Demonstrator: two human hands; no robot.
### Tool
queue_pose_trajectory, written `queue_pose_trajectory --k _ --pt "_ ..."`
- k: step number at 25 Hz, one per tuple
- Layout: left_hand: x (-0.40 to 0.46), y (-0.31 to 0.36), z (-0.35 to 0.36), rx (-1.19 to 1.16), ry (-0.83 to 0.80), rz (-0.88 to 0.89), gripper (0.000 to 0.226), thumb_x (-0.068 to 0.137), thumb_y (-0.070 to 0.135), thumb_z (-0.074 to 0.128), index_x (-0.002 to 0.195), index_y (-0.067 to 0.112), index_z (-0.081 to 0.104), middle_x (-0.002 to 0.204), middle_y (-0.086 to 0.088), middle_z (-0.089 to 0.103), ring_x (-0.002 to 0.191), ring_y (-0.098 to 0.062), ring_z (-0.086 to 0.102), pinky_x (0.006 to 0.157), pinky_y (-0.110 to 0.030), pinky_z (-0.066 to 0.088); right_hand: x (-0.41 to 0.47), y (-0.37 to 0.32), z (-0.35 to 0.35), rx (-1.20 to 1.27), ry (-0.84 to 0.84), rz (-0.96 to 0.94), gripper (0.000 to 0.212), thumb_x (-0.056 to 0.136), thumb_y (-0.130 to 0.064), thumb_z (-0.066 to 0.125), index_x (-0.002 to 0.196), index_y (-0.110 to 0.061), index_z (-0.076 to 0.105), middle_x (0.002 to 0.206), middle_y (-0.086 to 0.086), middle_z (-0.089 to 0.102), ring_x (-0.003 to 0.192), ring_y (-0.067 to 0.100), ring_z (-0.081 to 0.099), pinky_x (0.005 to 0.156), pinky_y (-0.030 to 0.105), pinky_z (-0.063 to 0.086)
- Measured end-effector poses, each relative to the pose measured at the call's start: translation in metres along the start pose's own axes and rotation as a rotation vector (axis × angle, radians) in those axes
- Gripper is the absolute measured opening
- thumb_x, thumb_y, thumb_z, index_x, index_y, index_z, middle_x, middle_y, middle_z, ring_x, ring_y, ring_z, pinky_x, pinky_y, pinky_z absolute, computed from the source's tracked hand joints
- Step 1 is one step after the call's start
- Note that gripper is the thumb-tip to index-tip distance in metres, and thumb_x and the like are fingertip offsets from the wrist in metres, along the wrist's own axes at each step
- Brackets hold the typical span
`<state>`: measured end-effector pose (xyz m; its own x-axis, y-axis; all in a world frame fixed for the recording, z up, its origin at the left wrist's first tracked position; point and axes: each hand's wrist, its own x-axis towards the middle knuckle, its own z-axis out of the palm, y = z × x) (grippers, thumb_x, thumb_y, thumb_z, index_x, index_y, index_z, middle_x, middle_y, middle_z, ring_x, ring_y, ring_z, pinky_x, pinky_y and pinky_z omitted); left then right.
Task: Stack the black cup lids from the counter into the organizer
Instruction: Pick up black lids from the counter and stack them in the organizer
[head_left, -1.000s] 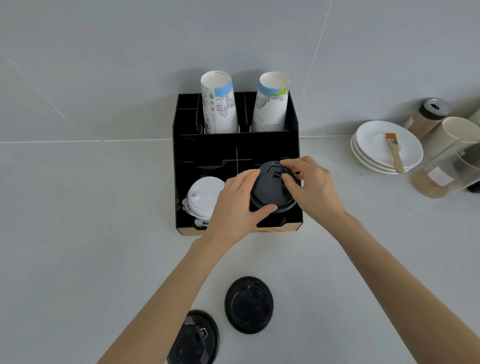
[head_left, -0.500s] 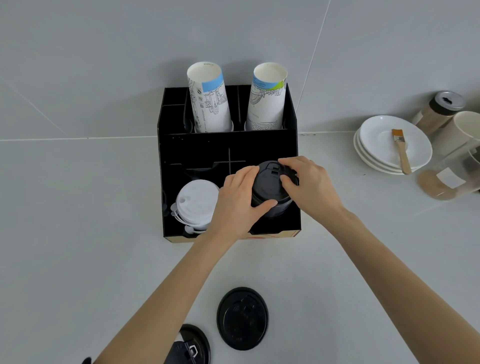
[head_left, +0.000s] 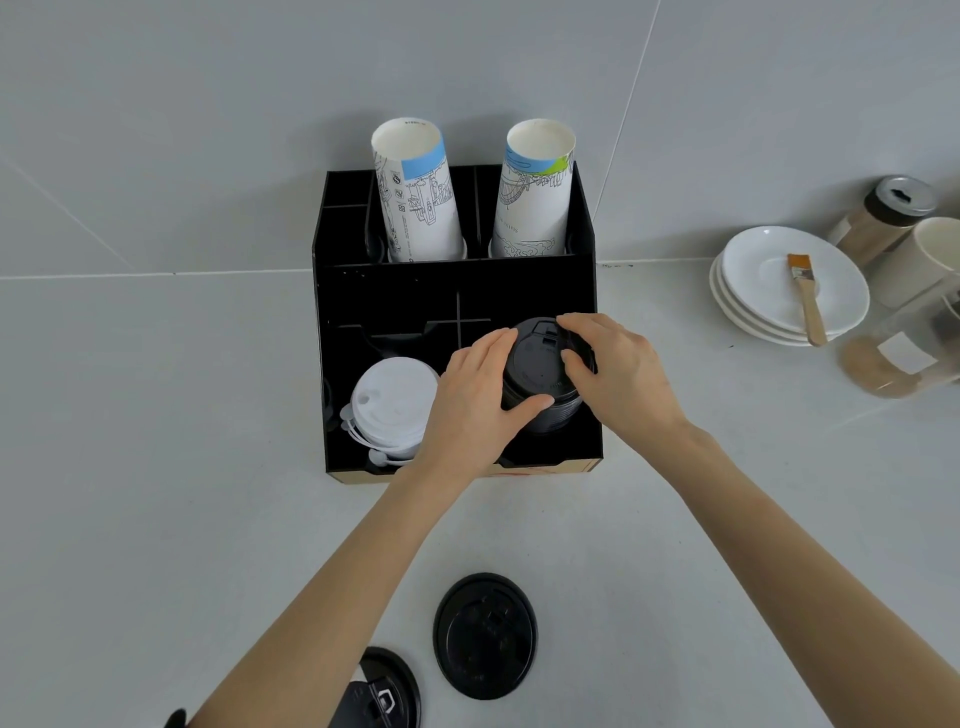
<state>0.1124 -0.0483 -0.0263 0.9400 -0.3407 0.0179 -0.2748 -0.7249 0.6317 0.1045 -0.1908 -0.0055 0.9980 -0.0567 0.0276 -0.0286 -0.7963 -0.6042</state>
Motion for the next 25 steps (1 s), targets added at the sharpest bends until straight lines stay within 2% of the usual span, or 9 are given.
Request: queue_pose_trajectory --k 11,19,22,25 --pt "-0.003 -0.001 0.001 -0.053 -0.027 -0.026 0.066 0.081 0.033 0.061 0.135 0.013 0.03 0.147 -0.003 0.033 0.133 -0.022 0.029 0.11 -0.032 0.027 -0.003 -0.001 0.0 -0.006 -0.015 -0.009 0.032 0.088 -0.006 0.047 0.12 -0.006 0.05 0.129 0.01 0.055 0.113 0.03 0.054 0.097 0.04 0.046" --pt "-0.013 -0.007 -0.005 -0.046 -0.023 -0.008 0.062 0.082 0.028 0.06 0.135 0.011 0.031 0.146 -0.006 0.033 0.134 -0.021 0.032 0.11 -0.036 0.031 -0.015 -0.006 0.0 -0.036 -0.034 0.003 0.038 0.087 -0.012 0.051 0.125 -0.012 0.046 0.141 0.005 0.043 0.12 0.026 0.049 0.099 0.038 0.042" --pt "-0.023 -0.009 -0.011 -0.054 0.002 0.005 0.059 0.083 0.026 0.06 0.134 0.011 0.033 0.144 -0.006 0.036 0.132 -0.02 0.033 0.107 -0.032 0.03 -0.024 -0.009 0.0 -0.023 -0.005 -0.014 0.039 0.086 -0.011 0.053 0.125 -0.012 0.046 0.141 0.006 0.042 0.127 0.025 0.042 0.104 0.04 0.039" --pt "-0.038 -0.011 -0.016 -0.067 0.006 0.005 0.058 0.084 0.026 0.058 0.134 0.011 0.032 0.143 -0.005 0.037 0.132 -0.018 0.032 0.106 -0.027 0.027 -0.039 -0.015 0.001 -0.006 0.018 -0.043 0.04 0.086 -0.011 0.053 0.125 -0.012 0.046 0.14 0.006 0.044 0.126 0.025 0.044 0.102 0.039 0.04"
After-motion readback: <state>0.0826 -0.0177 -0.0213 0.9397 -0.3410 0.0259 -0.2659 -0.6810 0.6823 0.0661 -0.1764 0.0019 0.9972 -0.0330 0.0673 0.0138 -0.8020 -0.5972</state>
